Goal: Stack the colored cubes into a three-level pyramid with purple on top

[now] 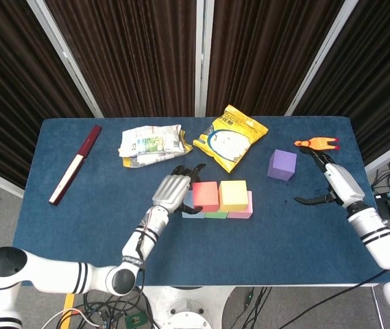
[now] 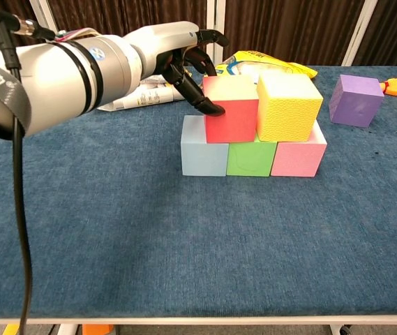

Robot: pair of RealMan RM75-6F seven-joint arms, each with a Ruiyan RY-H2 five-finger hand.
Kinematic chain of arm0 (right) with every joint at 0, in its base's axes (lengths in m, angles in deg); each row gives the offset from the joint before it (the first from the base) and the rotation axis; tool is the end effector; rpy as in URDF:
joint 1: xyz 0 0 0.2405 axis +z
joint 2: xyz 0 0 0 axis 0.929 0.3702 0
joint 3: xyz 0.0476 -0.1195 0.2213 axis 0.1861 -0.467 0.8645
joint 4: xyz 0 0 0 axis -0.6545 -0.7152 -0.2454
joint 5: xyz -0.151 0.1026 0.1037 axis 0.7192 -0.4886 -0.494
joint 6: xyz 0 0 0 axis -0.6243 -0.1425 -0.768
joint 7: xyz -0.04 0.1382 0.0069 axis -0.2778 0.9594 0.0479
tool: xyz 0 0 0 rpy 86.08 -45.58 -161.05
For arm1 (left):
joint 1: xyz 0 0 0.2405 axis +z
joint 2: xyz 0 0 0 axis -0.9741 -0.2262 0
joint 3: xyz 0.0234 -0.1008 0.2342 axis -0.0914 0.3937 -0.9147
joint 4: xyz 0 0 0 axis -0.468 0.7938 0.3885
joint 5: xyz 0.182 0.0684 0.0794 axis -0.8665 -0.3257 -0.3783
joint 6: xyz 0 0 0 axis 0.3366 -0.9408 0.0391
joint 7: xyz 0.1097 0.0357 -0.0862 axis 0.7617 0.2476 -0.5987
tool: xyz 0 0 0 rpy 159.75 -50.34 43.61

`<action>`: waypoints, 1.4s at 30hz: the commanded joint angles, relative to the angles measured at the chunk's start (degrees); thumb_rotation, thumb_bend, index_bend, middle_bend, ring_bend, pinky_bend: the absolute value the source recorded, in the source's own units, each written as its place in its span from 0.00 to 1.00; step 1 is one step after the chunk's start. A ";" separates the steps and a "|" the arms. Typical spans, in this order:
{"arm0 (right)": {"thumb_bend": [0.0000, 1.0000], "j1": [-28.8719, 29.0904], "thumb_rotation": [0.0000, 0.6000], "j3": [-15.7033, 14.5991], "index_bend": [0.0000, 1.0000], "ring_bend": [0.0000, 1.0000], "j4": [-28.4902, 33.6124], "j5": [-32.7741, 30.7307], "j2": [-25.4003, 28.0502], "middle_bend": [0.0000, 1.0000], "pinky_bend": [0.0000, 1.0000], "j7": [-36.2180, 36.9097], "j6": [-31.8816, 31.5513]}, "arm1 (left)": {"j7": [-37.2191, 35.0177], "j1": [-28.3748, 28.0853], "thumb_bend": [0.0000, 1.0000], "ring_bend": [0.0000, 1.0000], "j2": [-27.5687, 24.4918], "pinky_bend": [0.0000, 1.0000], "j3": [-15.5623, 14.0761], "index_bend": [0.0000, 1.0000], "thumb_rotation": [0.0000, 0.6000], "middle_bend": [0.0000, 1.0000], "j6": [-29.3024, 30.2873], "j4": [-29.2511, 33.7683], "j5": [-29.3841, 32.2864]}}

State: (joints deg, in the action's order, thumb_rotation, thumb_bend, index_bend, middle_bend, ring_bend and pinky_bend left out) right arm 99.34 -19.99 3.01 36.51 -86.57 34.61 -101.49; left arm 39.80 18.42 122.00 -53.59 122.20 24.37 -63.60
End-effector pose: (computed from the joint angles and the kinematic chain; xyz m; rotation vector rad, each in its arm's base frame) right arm -0.2404 -0.3347 0.1690 1.5220 -1.4119 1.2318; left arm -0.0043 0.3341 -0.0445 -1.7583 -1.3368 -1.1598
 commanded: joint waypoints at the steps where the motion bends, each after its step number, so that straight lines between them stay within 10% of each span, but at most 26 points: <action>1: 0.00 0.02 1.00 -0.06 0.00 0.00 -0.05 0.05 -0.04 0.07 0.00 0.00 0.03 | -0.04 -0.01 0.22 0.15 0.01 0.07 0.08 0.02 1.00 0.56 0.06 0.05 -0.01; 28: 0.00 -0.04 1.00 -0.56 0.00 0.00 -1.36 0.38 -0.90 0.08 0.00 1.18 -0.08 | 0.47 -0.57 0.22 0.15 0.38 0.07 0.01 0.02 1.00 0.54 -0.15 -0.12 0.34; 42: 0.00 0.11 1.00 -0.59 0.00 0.00 -1.51 0.24 -1.08 0.08 0.00 1.07 0.06 | -1.41 0.18 0.19 0.12 -0.16 0.06 -0.08 0.02 1.00 0.31 -0.90 0.43 -0.77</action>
State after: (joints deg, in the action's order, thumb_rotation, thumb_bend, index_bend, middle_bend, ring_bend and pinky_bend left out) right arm 99.45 -20.59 1.51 36.76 -87.65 35.67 -101.43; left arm 38.42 18.58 121.86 -53.65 121.32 24.78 -64.36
